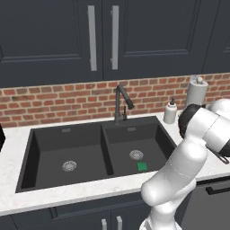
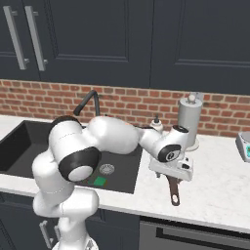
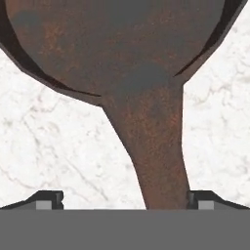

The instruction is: Pick the pan and sponge and place them into the sink. Then turn on the water.

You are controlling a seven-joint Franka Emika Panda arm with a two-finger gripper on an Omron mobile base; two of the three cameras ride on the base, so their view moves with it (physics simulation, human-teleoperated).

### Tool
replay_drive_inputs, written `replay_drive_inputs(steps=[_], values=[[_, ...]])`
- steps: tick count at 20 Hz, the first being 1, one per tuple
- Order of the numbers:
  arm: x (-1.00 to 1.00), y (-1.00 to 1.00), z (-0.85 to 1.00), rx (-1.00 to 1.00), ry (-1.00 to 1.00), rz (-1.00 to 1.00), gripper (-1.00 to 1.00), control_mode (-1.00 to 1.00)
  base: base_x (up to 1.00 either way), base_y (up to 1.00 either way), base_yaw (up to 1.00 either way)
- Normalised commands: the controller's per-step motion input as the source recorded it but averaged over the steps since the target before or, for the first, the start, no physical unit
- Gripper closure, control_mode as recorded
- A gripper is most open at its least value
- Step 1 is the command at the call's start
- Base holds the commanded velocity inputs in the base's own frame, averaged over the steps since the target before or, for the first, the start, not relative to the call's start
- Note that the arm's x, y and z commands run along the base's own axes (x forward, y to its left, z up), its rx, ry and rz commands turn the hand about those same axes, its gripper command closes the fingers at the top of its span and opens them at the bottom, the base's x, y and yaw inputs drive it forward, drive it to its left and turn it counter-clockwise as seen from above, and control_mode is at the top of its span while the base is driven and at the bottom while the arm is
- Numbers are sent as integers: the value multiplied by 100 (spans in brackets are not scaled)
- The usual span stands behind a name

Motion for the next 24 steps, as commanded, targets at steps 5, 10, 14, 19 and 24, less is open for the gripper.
replay_drive_inputs(steps=[5,10,14,19,24], values=[[38,-17,-38,0,0,0,-100,-100,0,0,0],[41,-21,-37,0,0,0,-100,-100,0,0,0],[42,-32,-40,0,0,0,-100,-100,0,0,0],[21,-9,-30,4,0,0,-100,-100,0,0,0],[5,0,-22,0,0,0,100,-100,0,0,0]])
